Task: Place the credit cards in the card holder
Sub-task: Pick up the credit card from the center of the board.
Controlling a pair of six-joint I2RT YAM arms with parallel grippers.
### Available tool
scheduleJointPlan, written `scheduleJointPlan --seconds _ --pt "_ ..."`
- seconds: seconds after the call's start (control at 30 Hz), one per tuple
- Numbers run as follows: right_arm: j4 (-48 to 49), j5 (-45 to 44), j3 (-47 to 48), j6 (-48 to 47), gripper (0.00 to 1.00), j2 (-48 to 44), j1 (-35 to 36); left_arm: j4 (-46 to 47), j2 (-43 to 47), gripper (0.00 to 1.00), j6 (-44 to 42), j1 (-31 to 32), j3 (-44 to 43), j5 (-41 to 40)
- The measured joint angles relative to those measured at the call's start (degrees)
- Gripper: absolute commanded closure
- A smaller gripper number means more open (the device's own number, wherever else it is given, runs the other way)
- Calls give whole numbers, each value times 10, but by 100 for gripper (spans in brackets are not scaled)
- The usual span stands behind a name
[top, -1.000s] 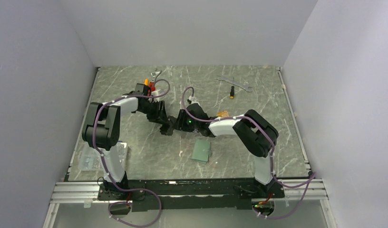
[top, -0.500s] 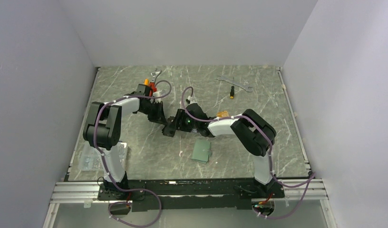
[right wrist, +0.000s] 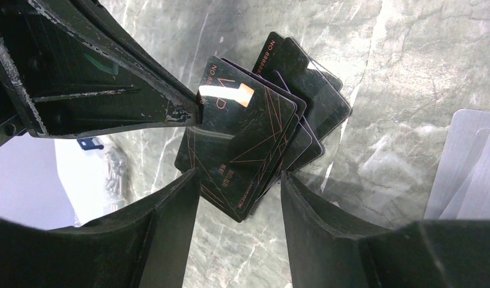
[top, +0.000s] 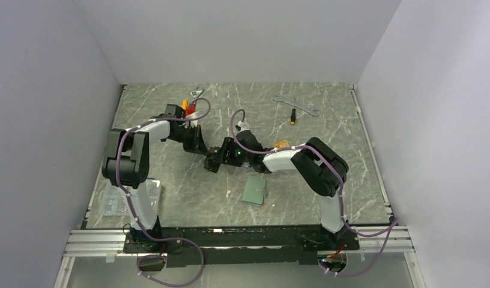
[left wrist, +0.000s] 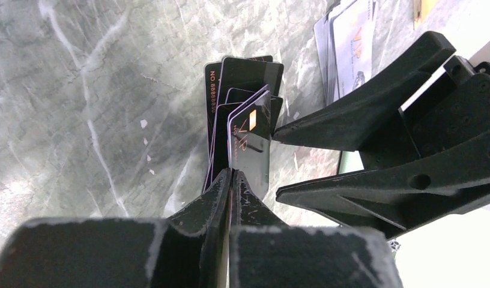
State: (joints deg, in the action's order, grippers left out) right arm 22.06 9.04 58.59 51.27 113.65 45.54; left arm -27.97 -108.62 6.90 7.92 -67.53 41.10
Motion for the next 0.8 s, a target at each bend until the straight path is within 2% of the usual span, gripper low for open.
scheduleJointPlan --seconds 0.17,0.23,0.53,0.67,0.8 --pt "30 14 -16 14 42 0 -7 13 0 93 -1 -2 8 14" --pt "43 21 -24 22 43 0 -11 22 0 90 1 -2 14 14" --pt "73 35 -35 51 44 6 -20 37 0 56 -7 16 25 -51" --pt "99 40 -53 73 47 6 -28 15 11 53 -37 33 13 -82" --pt "119 45 -68 94 51 6 -35 -16 27 55 -91 37 0 -113"
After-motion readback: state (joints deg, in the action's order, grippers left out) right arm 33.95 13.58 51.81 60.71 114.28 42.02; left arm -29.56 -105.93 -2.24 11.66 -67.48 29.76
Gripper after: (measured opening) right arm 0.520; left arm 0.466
